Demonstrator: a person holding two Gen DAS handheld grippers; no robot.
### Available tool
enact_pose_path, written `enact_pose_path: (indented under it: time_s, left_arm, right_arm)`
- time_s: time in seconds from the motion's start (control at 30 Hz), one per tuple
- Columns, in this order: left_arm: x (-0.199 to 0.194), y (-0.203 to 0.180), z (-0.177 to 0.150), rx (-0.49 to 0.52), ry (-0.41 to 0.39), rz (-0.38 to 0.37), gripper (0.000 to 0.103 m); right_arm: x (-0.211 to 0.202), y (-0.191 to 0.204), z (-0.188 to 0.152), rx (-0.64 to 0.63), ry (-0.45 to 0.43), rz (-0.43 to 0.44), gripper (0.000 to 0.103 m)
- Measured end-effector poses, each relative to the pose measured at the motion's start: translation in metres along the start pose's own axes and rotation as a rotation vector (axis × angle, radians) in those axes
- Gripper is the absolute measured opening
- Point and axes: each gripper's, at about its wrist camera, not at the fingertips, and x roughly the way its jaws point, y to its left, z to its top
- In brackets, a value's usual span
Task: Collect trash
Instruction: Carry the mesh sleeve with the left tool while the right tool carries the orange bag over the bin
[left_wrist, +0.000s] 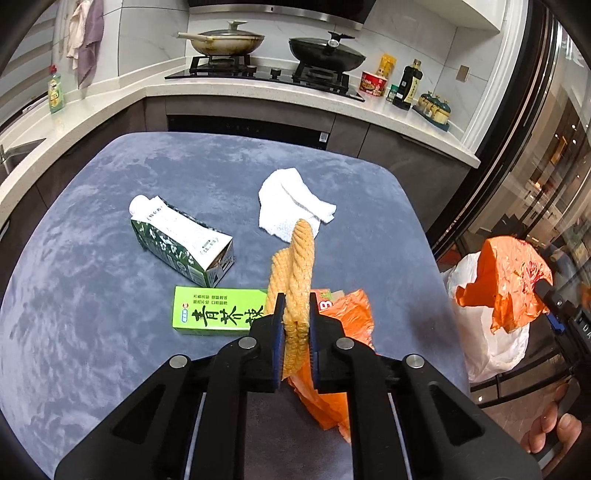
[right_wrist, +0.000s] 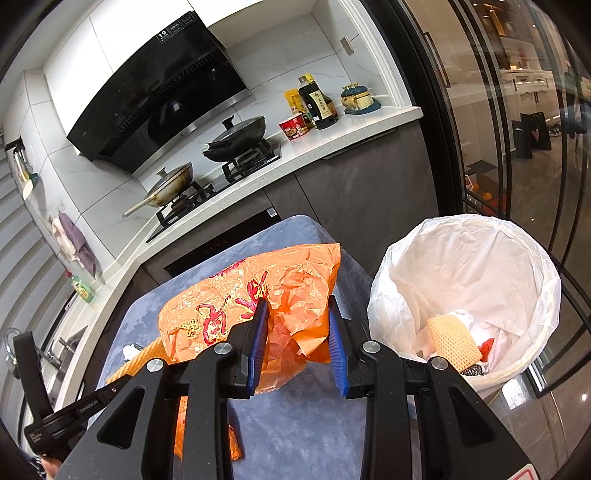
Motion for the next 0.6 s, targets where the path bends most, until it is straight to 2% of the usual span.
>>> enact_pose_path:
  time_s: [0.27,0.6]
  left_arm:
    - [-0.024,-0.023,0.018,0.024,-0.069,-0.053,0.01]
    - [-0.03,-0.103,0.033,0.117,-0.095,-0.194,0.01]
  right_arm:
    - [-0.009,-0.007,0.007,0.018,-0.032,-0.007,0.029]
    - [-0.031,-0.055,0.019,0.081,-0.082,-0.083,0.029]
